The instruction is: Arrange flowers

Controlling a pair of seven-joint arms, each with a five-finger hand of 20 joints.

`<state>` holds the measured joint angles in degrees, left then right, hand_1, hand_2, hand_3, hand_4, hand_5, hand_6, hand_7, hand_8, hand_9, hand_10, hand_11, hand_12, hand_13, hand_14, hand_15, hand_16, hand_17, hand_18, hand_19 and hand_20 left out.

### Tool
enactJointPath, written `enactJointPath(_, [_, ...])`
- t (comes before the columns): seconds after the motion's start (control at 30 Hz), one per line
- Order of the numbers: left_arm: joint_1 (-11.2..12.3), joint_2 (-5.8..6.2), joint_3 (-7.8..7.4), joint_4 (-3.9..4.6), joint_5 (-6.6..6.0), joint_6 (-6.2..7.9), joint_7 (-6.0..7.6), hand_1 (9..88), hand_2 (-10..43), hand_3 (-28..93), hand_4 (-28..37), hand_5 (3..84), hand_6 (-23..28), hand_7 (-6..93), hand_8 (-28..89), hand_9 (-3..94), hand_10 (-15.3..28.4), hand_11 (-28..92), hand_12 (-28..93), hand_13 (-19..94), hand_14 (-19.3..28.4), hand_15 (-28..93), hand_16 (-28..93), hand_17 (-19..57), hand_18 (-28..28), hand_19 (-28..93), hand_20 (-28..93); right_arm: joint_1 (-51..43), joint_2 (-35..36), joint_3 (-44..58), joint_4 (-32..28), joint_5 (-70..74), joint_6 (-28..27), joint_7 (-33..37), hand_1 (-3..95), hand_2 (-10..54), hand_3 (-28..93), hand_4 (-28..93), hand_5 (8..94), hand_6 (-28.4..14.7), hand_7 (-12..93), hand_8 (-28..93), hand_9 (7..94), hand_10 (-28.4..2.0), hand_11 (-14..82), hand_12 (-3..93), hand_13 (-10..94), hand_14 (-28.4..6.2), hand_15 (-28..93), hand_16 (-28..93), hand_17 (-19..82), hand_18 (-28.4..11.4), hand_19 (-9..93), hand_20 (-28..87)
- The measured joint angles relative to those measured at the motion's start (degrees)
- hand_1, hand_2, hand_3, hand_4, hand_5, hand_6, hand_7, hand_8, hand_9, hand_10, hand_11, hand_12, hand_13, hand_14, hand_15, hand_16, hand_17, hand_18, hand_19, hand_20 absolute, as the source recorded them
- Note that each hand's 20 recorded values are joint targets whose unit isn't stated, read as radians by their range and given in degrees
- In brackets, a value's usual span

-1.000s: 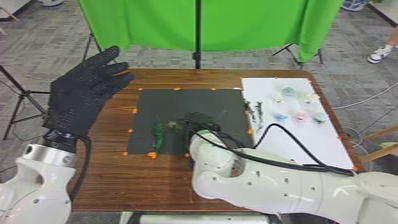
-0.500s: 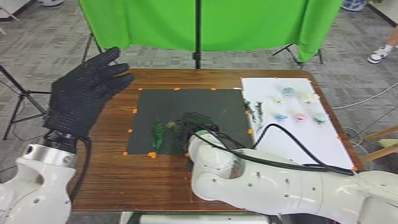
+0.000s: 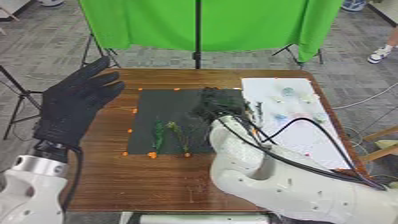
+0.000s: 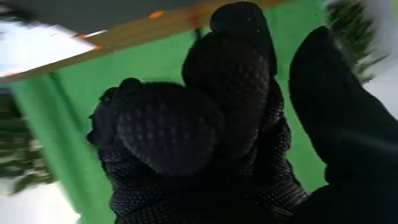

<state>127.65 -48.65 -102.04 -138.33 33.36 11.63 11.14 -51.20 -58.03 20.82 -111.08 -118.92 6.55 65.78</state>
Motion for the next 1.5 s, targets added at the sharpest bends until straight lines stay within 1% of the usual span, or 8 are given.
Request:
enactJointPath(0.1, [2.4, -0.15, -2.0, -0.6, -0.17, 0.27, 0.19, 23.5, 7.3, 77, -22.7, 37.1, 10.5, 15.4, -10, 32.5, 21.8, 27, 11, 24, 28.4, 50, -9, -10.1, 28.4, 60, 6, -1.6, 3.8, 2.6, -0.1, 0.7, 4.9, 0.4, 34.3, -4.9, 71, -22, 77.5, -4.0, 13, -11, 91.3, -14.1, 25.3, 16.8, 89, -8.4, 53, 19, 43, -25.1, 93, 7])
enactJointPath(0.23, [5.9, -0.59, -4.3, -1.34, -0.36, 0.59, 0.94, 23.1, 7.4, 76, -23.0, 37.0, 10.5, 15.4, -10, 32.5, 21.8, 27, 11, 24, 28.4, 50, -9, -10.1, 28.4, 60, 6, -3.3, 8.2, 6.6, 1.4, 1.9, 7.6, 1.3, 33.1, -5.4, 71, -22, 62.4, -6.8, 10, -10, 85.4, -16.5, 22.1, 16.1, 86, -9.2, 52, 18, 42, -25.0, 93, 0])
enactJointPath(0.43, [7.9, -0.92, -3.99, -1.43, -1.14, 1.86, 2.65, 23.0, 7.5, 76, -23.7, 36.9, 10.5, 15.4, -10, 32.4, 21.8, 26, 11, 24, 28.4, 50, -9, -10.1, 28.4, 60, 6, -2.4, 11.8, 7.5, 6.7, 3.9, 6.4, 2.5, 32.8, -6.0, 70, -23, 55.3, -7.5, 9, -10, 83.5, -17.1, 22.2, 15.7, 85, -9.3, 53, 17, 42, -25.0, 93, -1])
enactJointPath(0.6, [7.3, -1.01, -2.9, -1.12, -1.59, 1.96, 3.14, 22.5, 7.6, 76, -24.5, 36.7, 10.3, 15.4, -10, 32.0, 21.7, 26, 11, 24, 28.4, 50, -9, -10.1, 28.4, 60, 6, -1.2, 12.7, 6.6, 9.1, 6.0, 2.6, 3.0, 32.5, -6.3, 70, -23, 55.5, -7.4, 9, -10, 83.7, -17.1, 22.6, 15.7, 85, -9.3, 54, 17, 42, -25.1, 93, -1])
enactJointPath(1.1, [7.8, -2.25, -3.54, -1.17, -1.69, 1.92, 3.47, 22.7, 7.4, 77, -24.2, 36.6, 10.3, 15.3, -10, 31.9, 21.6, 26, 11, 24, 28.4, 50, -9, -10.1, 28.4, 59, 6, 1.3, 10.2, -0.7, 13.1, 8.0, -2.6, 3.5, 32.2, -8.5, 67, -23, 59.1, -8.0, 8, -10, 83.7, -17.0, 23.2, 16.1, 85, -9.3, 55, 17, 42, -25.1, 93, -2])
enactJointPath(1.27, [7.8, -2.31, -3.26, -1.17, -1.69, 1.92, 3.87, 22.7, 7.4, 77, -24.2, 36.6, 10.3, 15.3, -10, 31.9, 21.6, 26, 11, 24, 28.4, 50, -9, -10.1, 28.4, 59, 6, 6.6, 9.7, -8.1, 15.0, 6.8, -4.3, 4.0, 39.1, -9.5, 70, -26, 71.2, -4.9, 12, -11, 86.3, -13.9, 26.7, 17.1, 86, -7.8, 56, 17, 42, -23.8, 93, -2])
enactJointPath(1.4, [7.8, -2.47, -3.25, -1.17, -1.68, 1.82, 3.85, 22.7, 7.5, 77, -24.2, 36.7, 10.3, 15.4, -10, 31.9, 21.6, 26, 11, 24, 28.4, 50, -9, -10.1, 28.4, 59, 6, 9.6, 8.5, -11.6, 17.8, 5.5, -4.8, 4.0, 52.8, -9.5, 66, -28, 85.9, -1.2, 17, 5, 92.5, -9.9, 28.7, 18.5, 89, -5.4, 55, 19, 44, -21.6, 93, 1])
enactJointPath(1.5, [7.7, -2.61, -3.19, -1.16, -1.68, 1.82, 3.8, 22.8, 7.5, 76, -24.1, 36.7, 10.4, 15.4, -10, 32.0, 21.6, 26, 11, 24, 28.4, 49, -9, -10.1, 28.4, 59, 6, 9.8, 7.9, -11.7, 19.3, 4.1, -4.6, 3.9, 54.5, -9.5, 67, -28, 88.4, -0.9, 18, 7, 93.6, -9.6, 31.4, 18.2, 90, -4.6, 55, 20, 44, -21.0, 93, 4])
